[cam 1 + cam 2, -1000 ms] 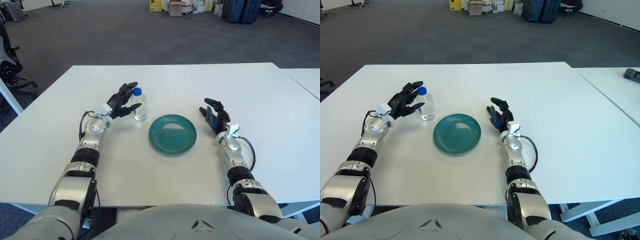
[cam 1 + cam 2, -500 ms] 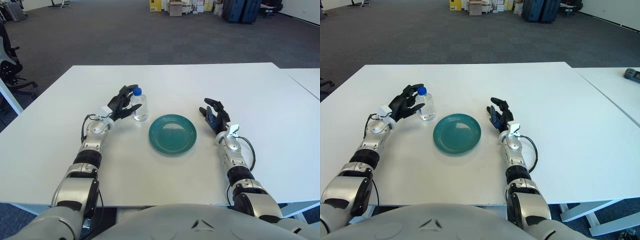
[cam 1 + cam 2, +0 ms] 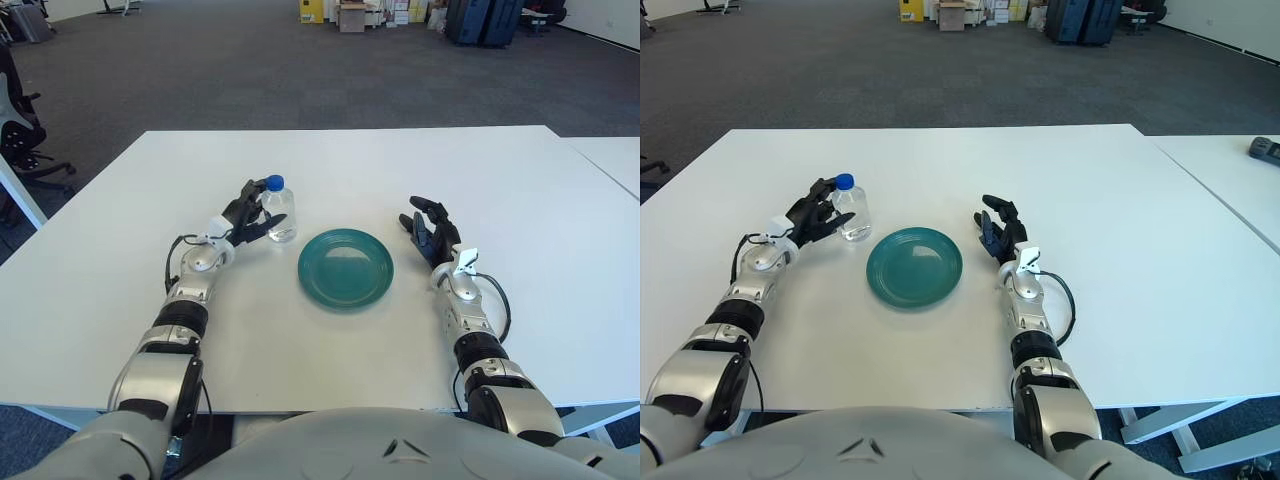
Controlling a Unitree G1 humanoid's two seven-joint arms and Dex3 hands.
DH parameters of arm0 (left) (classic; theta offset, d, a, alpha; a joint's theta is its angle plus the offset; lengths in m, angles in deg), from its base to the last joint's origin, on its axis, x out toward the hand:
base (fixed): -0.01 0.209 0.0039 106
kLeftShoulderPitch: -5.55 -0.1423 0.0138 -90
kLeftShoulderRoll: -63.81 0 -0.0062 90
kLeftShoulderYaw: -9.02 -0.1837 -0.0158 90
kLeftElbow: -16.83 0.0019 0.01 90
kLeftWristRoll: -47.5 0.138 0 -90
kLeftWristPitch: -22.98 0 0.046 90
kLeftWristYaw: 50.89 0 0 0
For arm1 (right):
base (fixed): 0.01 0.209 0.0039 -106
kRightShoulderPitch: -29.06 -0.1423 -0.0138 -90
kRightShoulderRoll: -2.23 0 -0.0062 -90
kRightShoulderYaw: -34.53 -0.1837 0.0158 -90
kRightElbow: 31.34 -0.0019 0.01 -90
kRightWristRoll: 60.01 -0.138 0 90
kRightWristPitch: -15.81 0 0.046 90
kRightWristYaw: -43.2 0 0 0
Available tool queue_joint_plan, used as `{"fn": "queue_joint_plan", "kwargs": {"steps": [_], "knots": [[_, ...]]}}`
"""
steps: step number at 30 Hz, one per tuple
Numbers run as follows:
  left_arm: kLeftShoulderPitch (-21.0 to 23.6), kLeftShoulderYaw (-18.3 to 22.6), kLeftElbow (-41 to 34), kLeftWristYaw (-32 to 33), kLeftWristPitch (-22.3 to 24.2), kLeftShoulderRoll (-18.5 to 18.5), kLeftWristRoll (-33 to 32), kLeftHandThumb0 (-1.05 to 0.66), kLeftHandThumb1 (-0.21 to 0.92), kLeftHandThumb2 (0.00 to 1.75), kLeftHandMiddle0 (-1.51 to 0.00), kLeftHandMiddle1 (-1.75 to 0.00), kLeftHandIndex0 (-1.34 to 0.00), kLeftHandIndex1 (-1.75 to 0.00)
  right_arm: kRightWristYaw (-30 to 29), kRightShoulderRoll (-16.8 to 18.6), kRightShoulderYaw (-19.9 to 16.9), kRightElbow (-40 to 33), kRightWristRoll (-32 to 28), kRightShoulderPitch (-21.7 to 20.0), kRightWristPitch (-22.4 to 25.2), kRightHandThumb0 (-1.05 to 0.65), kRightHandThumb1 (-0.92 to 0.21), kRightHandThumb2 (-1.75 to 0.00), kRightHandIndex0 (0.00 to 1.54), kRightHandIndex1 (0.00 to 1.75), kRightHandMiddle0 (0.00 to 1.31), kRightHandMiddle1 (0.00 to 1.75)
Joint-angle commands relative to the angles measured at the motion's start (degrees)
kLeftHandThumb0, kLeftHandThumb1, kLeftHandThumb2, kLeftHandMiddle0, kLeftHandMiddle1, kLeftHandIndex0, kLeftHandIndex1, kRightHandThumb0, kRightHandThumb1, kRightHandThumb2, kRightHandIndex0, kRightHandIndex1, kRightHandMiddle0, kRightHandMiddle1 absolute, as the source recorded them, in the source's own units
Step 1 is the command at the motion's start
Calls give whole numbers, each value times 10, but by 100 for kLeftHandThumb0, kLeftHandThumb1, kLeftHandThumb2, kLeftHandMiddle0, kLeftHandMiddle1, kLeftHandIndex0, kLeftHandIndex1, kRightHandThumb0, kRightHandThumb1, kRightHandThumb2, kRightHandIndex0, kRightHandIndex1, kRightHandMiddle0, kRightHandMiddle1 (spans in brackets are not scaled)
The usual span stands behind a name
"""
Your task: Put the bottle into the plate.
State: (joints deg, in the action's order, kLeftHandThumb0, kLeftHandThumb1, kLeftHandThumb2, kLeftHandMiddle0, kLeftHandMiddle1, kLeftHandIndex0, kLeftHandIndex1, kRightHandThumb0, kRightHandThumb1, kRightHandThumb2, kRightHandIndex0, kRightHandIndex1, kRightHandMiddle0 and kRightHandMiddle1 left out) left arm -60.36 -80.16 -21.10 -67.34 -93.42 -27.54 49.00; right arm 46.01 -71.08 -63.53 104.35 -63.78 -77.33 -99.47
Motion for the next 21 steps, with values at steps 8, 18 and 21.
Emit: {"fn": "queue_joint_plan", "kwargs": {"steps": [8,18,21], "knots": [[36,-31,42,16,43,-1,43,-76,89,7,-31,-1,0,-78,0,4,6,-5,-5,15,18,-57,-92,-60,65,2,15,90],[67,-54,79,12,65,3,71,-81,90,6,-31,-1,0,-77,1,8,8,-15,-7,22,22,-58,-92,-59,65,2,16,90],[73,-63,86,13,69,5,81,-84,91,7,-31,-1,0,-77,1,9,8,-19,-8,24,24,-58,-92,-59,65,2,16,90]]}}
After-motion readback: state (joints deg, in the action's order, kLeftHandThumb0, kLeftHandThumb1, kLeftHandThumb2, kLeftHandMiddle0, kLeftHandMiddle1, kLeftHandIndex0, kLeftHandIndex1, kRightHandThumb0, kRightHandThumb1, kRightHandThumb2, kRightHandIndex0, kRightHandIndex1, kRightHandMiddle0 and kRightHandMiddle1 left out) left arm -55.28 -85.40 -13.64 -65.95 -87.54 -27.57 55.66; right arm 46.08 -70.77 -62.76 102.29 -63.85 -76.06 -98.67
